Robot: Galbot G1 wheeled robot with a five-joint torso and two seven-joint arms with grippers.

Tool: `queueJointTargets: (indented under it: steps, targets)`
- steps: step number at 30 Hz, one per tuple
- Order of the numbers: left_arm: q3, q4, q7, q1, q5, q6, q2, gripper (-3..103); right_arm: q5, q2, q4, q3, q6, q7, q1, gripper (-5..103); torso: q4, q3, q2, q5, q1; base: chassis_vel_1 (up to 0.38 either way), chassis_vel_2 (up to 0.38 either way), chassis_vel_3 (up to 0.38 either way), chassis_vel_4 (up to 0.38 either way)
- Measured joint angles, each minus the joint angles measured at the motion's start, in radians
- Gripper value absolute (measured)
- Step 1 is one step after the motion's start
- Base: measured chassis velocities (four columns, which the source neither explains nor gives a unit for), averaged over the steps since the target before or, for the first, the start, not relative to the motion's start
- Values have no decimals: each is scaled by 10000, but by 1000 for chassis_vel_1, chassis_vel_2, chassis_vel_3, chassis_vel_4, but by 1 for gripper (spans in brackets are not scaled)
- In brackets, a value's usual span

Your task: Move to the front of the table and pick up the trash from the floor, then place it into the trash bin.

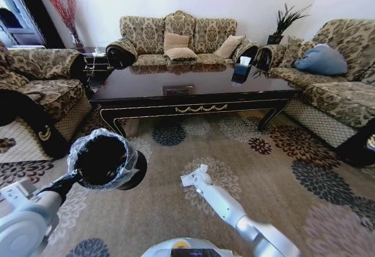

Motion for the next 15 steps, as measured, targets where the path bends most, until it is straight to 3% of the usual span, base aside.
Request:
queueJointTargets:
  steps: [8,15]
  targets:
    - [126,-48,0,45,106,0,-103,2,-503,207,-847,473,186,-522,129,102,0,0,0,0,0,0,0,0,0]
    - [165,-52,3,49,152,0,-116,2,-695,305,-1064,695,216,-655,145,95,3,-1,1,0,0,0,0,0,0]
